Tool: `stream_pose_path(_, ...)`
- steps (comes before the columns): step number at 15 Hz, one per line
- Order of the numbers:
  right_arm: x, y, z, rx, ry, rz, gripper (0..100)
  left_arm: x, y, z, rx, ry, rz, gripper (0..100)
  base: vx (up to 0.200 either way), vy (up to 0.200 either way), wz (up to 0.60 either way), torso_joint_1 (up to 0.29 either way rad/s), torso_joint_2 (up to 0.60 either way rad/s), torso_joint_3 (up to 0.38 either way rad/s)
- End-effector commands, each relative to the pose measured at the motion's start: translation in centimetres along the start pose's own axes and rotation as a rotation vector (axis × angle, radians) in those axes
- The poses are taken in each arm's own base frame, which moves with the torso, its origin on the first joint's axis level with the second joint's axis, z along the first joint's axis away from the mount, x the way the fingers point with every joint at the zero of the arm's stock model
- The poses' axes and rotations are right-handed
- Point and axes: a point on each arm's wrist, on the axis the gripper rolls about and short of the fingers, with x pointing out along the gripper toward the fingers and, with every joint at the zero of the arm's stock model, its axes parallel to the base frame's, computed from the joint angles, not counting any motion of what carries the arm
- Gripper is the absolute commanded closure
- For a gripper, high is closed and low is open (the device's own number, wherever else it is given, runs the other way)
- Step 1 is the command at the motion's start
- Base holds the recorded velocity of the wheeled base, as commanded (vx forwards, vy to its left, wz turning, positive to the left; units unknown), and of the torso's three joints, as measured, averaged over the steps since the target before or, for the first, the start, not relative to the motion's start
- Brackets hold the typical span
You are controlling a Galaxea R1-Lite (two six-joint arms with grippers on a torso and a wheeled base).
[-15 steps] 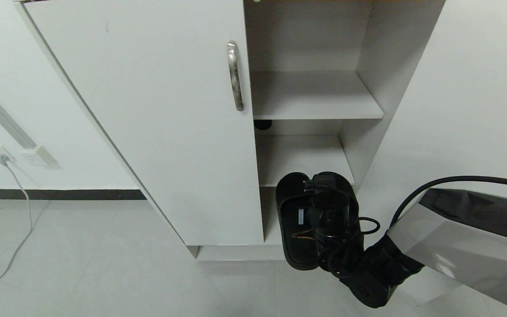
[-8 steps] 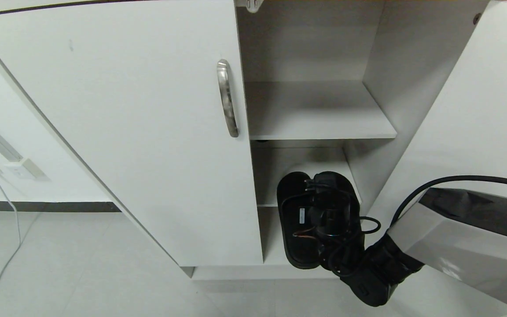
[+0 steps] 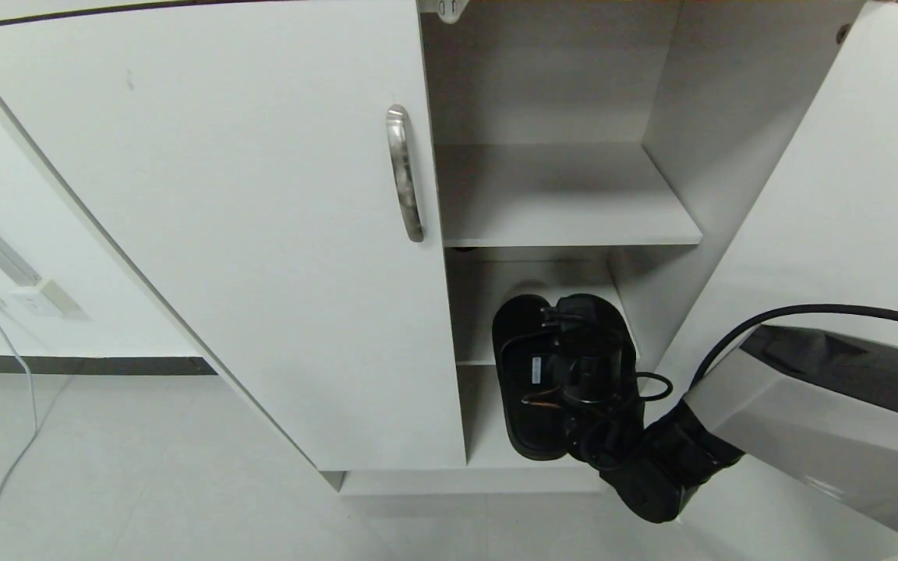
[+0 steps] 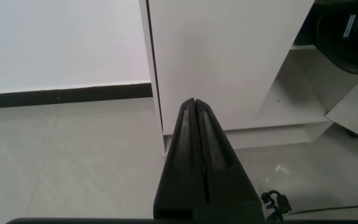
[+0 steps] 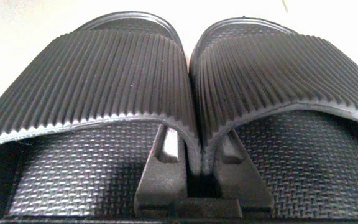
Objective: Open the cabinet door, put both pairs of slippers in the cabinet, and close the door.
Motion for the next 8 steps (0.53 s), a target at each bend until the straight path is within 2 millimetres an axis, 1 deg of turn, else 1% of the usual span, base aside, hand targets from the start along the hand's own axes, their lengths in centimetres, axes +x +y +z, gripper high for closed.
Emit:
stream_pose_path(1, 1.3, 0.0, 0.1, 0.003, -0.018, -0.015, 100, 0.0, 0.0, 0.0, 0.000, 0.002, 0.000, 100, 0.000, 0.000, 0.00, 0.000, 0.00, 0.000)
stream_pose_path(2, 2.4, -0.1, 0.0, -0.002, -0.014, -0.032, 100, 0.0, 0.0, 0.0, 0.000, 0.002, 0.000, 100, 0.000, 0.000, 0.00, 0.000, 0.00, 0.000)
stream_pose_path(4, 4.0, 0.1, 0.1, 0.008, -0.027, -0.048, 100, 0.0, 0.0, 0.0, 0.000, 0.002, 0.000, 100, 0.000, 0.000, 0.00, 0.000, 0.00, 0.000)
stream_pose_path(8, 6.1, 0.9, 0.9, 0.015, -0.043, -0.053, 100, 0.0, 0.0, 0.0, 0.000, 0.002, 0.000, 100, 0.000, 0.000, 0.00, 0.000, 0.00, 0.000)
